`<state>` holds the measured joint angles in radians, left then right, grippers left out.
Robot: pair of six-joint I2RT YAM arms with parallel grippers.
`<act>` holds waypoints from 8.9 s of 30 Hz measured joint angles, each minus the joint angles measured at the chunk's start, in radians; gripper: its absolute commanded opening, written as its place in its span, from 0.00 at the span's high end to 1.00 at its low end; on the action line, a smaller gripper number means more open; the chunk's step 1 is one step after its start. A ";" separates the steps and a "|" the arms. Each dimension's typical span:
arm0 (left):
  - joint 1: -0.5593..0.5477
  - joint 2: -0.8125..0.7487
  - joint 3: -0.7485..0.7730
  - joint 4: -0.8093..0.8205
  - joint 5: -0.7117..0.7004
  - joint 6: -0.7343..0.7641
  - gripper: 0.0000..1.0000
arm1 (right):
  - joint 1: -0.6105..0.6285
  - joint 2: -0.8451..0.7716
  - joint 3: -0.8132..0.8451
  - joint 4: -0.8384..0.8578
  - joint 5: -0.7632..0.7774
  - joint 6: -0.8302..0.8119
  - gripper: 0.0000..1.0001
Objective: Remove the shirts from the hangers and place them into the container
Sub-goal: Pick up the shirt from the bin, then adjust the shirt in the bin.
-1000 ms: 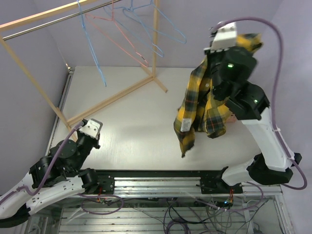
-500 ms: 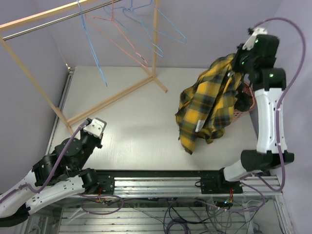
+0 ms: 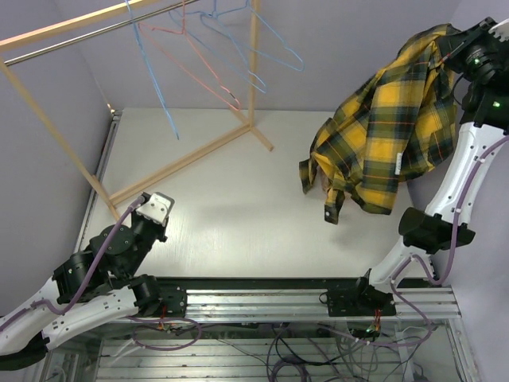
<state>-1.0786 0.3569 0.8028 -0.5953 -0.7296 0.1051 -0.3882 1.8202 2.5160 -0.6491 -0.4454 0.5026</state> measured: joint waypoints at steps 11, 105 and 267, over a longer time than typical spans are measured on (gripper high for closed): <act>-0.002 0.027 0.000 0.000 -0.003 0.000 0.88 | 0.042 -0.135 -0.348 -0.019 0.065 -0.163 1.00; -0.003 -0.039 0.000 0.000 0.016 0.003 0.88 | 0.407 -1.117 -1.828 -0.146 0.481 0.124 0.00; -0.004 1.413 0.214 1.218 0.609 -0.290 0.13 | 0.328 -0.795 -1.056 -0.045 0.441 -0.135 0.35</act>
<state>-1.0824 1.7695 1.0164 0.6228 -0.1204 -0.1844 -0.0597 1.0252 1.4597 -0.6941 -0.0040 0.3672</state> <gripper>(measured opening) 0.900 0.627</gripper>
